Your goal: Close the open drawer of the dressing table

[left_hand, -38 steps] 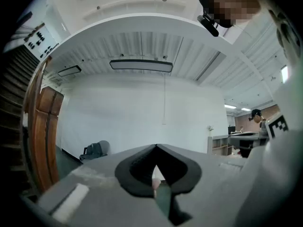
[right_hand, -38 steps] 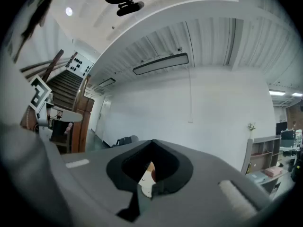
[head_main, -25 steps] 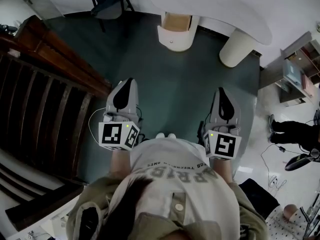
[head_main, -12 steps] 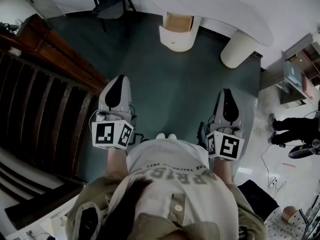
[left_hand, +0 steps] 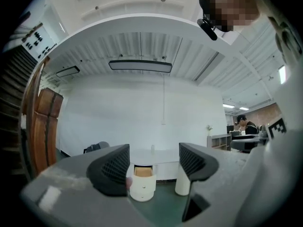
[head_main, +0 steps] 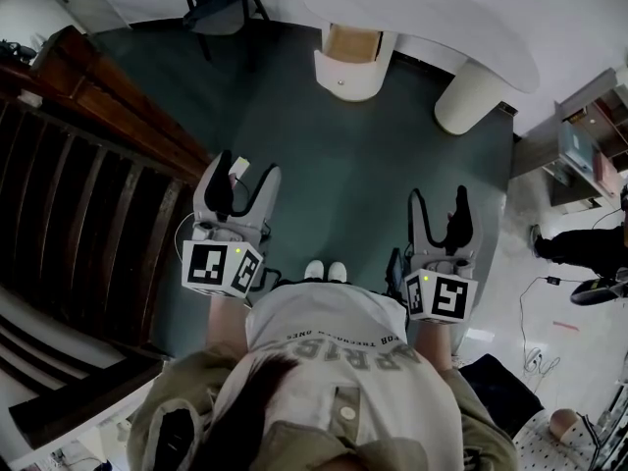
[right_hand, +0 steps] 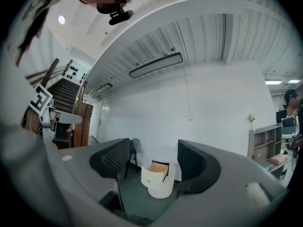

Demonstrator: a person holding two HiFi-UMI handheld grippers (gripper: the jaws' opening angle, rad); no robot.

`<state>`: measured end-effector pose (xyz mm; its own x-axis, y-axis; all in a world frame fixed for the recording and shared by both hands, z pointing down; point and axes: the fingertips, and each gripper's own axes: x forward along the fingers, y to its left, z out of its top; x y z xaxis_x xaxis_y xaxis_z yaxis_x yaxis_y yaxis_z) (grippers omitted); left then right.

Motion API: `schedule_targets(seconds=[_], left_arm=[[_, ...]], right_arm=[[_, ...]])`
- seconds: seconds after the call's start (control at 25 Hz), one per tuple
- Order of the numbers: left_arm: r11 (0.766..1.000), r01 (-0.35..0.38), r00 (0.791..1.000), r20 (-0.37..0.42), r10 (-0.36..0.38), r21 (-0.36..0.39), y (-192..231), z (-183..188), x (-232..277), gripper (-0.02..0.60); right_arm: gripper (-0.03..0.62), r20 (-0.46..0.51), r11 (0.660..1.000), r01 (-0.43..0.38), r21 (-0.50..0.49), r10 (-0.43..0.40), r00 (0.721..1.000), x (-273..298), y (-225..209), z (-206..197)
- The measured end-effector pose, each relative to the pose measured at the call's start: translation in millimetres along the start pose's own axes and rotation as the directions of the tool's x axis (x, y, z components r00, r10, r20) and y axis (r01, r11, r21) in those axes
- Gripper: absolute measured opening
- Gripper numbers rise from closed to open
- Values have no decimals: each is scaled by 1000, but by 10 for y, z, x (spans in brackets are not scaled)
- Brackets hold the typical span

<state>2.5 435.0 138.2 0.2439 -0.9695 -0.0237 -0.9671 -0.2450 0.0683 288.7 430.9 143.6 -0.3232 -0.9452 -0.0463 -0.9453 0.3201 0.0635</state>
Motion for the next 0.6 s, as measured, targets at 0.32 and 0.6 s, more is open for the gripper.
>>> schedule_targets(seconds=[0.32,0.6], left_arm=[[1000,-3,999,-44,3,-1,-75,-31,54,333],[999,-40,995,-90,41,12,-138,-269,43,333]], right_arm=[[311,-26,1000,-13,10,14,1000,18,-120,-11],[311,-63,999,-42,28,44,997,60,-186,-240]])
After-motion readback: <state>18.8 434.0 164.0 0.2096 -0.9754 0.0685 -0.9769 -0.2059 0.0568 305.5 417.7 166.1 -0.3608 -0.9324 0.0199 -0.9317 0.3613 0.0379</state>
